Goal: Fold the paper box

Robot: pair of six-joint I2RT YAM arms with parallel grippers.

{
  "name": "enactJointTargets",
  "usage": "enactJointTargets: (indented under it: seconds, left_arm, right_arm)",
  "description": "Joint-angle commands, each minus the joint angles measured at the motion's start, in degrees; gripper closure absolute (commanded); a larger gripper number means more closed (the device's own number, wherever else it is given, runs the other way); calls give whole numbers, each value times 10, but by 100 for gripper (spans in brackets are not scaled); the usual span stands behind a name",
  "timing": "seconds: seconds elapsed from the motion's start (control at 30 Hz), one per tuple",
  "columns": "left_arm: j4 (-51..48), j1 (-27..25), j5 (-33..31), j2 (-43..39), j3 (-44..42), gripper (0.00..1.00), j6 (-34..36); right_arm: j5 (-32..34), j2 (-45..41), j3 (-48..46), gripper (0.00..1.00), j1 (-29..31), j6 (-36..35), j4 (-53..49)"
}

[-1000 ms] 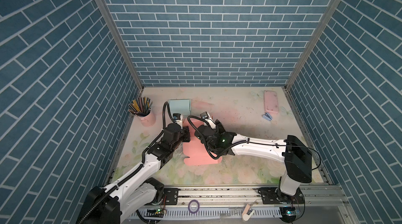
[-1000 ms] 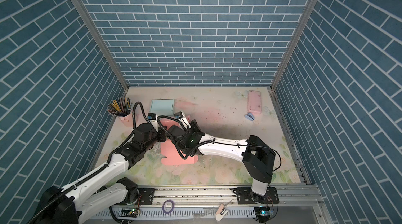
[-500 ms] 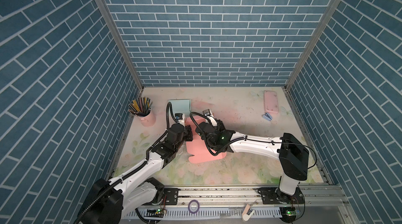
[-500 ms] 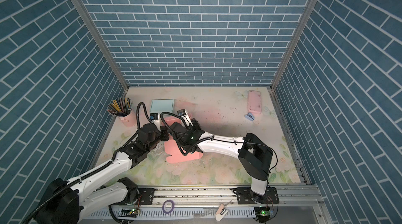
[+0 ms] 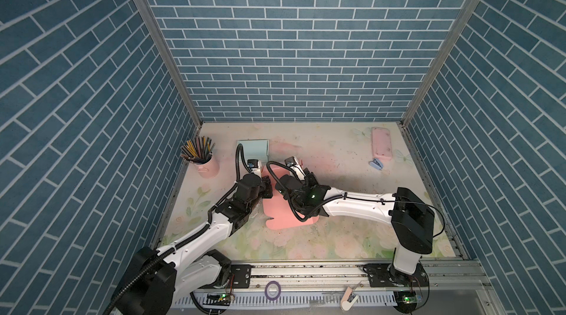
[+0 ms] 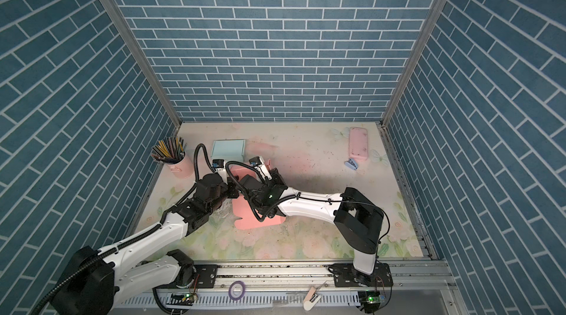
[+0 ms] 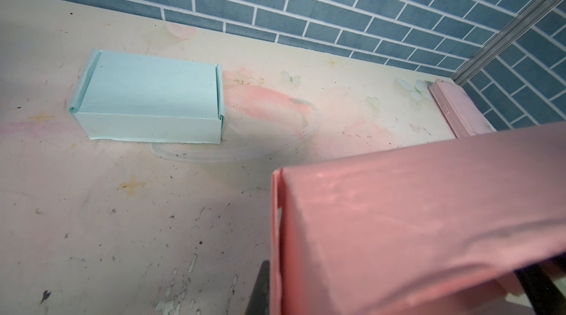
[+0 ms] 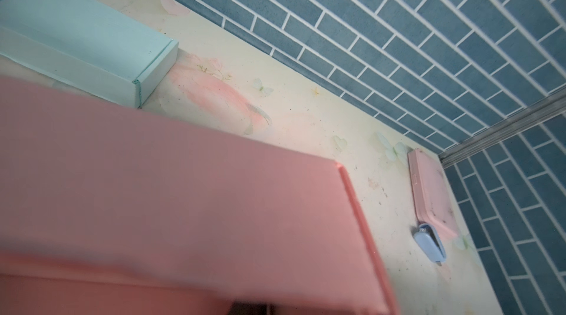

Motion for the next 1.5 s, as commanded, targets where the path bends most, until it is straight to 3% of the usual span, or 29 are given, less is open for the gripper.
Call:
enactJointTargets:
  seconds: [0.0, 0.13, 0.3, 0.67, 1.1, 1.47]
  left_arm:
    - [22, -2, -6, -7, -3, 100, -14]
    - [21, -2, -7, -12, -3, 100, -13]
    - [26, -3, -1, -13, -4, 100, -14]
    - [30, -3, -21, 4, -4, 100, -14]
    - [44, -3, -42, 35, 0, 100, -19]
    - [39, -3, -46, 23, 0, 100, -14]
  right_arm:
    - [53, 8, -7, 87, -2, 15, -23]
    - [60, 18, -1, 99, -2, 14, -19]
    - [70, 31, 12, 100, -3, 11, -24]
    - [71, -39, -20, 65, 20, -2, 21]
    - [60, -125, -44, 56, 36, -9, 71]
    - [52, -73, -3, 60, 29, -18, 48]
